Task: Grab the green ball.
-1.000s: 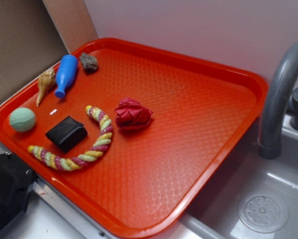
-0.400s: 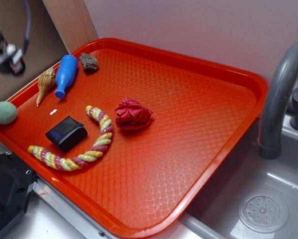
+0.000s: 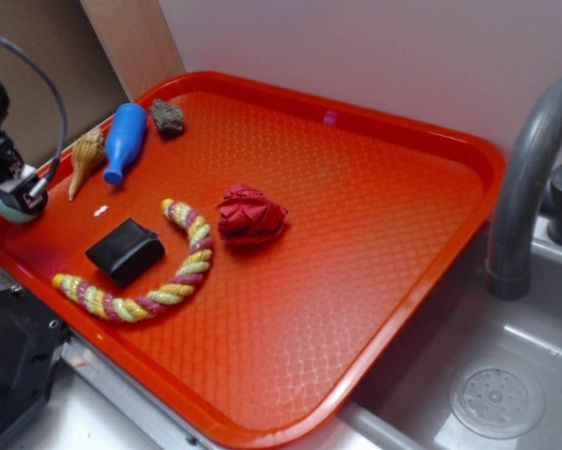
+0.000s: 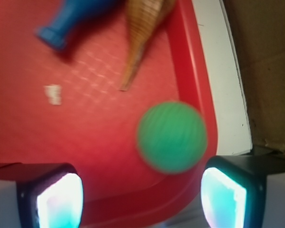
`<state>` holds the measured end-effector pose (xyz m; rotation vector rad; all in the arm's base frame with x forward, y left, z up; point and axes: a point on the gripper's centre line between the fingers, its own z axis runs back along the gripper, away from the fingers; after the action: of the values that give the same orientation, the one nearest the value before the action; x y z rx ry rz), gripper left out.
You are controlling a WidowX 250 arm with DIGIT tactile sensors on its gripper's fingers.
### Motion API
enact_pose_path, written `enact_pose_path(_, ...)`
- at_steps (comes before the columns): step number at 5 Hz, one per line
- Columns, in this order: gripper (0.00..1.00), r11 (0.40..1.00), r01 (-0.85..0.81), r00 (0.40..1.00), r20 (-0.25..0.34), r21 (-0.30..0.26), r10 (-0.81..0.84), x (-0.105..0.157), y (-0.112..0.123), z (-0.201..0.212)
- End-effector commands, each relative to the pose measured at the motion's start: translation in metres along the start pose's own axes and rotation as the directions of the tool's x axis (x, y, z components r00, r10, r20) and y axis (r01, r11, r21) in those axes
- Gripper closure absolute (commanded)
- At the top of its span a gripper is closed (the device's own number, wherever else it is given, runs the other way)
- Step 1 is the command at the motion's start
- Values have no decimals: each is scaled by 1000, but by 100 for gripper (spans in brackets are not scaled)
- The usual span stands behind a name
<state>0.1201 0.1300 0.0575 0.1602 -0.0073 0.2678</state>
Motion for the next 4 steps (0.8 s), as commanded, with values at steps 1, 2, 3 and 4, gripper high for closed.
enact_pose_path(1, 0, 999, -42, 994, 105, -8, 43, 16, 17, 0)
enact_pose_path(2, 0, 998, -63, 998, 7, 26, 63, 6, 19, -14)
enact_pose_path(3, 0, 999, -18, 998, -64, 26, 20, -14, 19, -16)
enact_pose_path(4, 4, 999, -35, 997, -74, 32, 37, -20, 17, -17)
